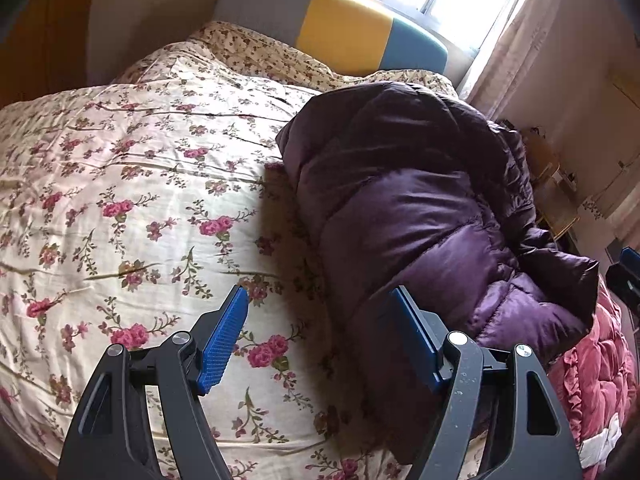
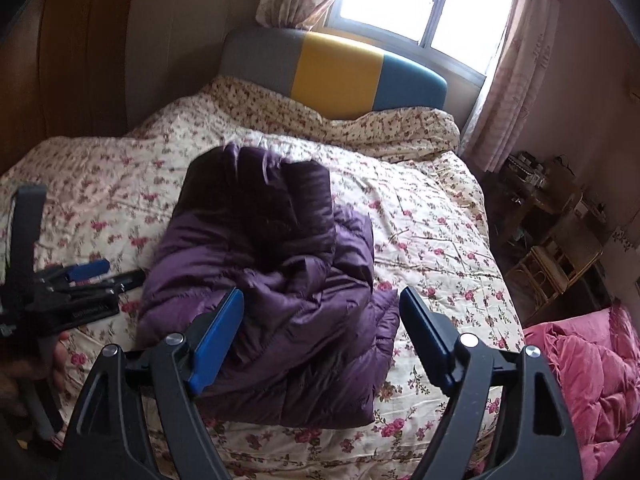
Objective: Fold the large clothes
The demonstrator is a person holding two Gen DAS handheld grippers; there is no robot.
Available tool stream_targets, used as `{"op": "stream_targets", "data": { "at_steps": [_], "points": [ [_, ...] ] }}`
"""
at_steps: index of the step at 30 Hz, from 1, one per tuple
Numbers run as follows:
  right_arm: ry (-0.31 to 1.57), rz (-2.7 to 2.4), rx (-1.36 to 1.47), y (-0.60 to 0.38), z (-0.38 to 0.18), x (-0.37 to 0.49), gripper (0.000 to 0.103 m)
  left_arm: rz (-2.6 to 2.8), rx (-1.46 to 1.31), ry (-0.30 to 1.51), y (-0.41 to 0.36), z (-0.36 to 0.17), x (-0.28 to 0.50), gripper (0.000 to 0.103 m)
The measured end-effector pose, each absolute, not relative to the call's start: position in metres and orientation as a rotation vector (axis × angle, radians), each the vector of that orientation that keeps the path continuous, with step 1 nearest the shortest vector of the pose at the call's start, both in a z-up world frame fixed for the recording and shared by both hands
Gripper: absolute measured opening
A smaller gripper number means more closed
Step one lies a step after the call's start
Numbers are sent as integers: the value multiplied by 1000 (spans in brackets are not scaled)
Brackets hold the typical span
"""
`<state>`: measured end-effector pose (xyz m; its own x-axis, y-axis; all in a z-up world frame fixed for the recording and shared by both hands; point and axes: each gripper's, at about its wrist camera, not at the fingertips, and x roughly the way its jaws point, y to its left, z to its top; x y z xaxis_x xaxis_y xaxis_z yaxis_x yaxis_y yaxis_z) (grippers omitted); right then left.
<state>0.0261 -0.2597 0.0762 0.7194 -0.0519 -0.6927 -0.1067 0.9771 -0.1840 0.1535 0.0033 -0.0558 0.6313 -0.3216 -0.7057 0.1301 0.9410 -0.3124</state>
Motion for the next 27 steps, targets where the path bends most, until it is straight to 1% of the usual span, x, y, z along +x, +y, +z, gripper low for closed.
{"op": "stream_targets", "data": {
  "at_steps": [8, 12, 15, 16, 17, 18, 19, 20, 21, 22, 23, 24, 25, 27],
  "points": [
    [787, 48, -152, -253, 64, 35, 79, -241, -278, 837, -4, -51, 147, 73],
    [793, 50, -136, -250, 58, 37, 77, -234, -286, 820, -8, -47, 142, 73],
    [806, 62, -138, -249, 52, 38, 71, -230, -290, 815, -9, -45, 141, 73],
    [815, 66, -138, -249, 49, 39, 66, -230, -296, 816, -10, -46, 140, 73],
    [826, 67, -137, -249, 45, 39, 58, -229, -300, 816, -10, -46, 138, 73],
    [839, 65, -131, -250, 42, 38, 55, -228, -301, 815, -10, -46, 136, 71],
    [852, 53, -115, -253, 38, 38, 56, -225, -303, 811, -10, -46, 134, 71],
    [866, 34, -77, -258, 34, 35, 62, -221, -308, 805, -10, -45, 130, 71],
    [871, 23, -37, -264, 31, 32, 76, -220, -310, 801, -10, -45, 128, 71],
    [866, 9, -16, -268, 28, 28, 79, -219, -312, 795, -10, -45, 124, 71],
    [861, 3, -7, -271, 27, 23, 79, -221, -312, 786, -10, -44, 121, 71],
    [854, -4, 19, -276, 25, 16, 79, -225, -309, 778, -10, -42, 119, 68],
    [851, -13, 45, -280, 24, 11, 79, -232, -298, 769, -11, -41, 117, 61],
    [838, -37, 57, -284, 22, 6, 78, -249, -286, 764, -13, -39, 115, 60]
  ]
}}
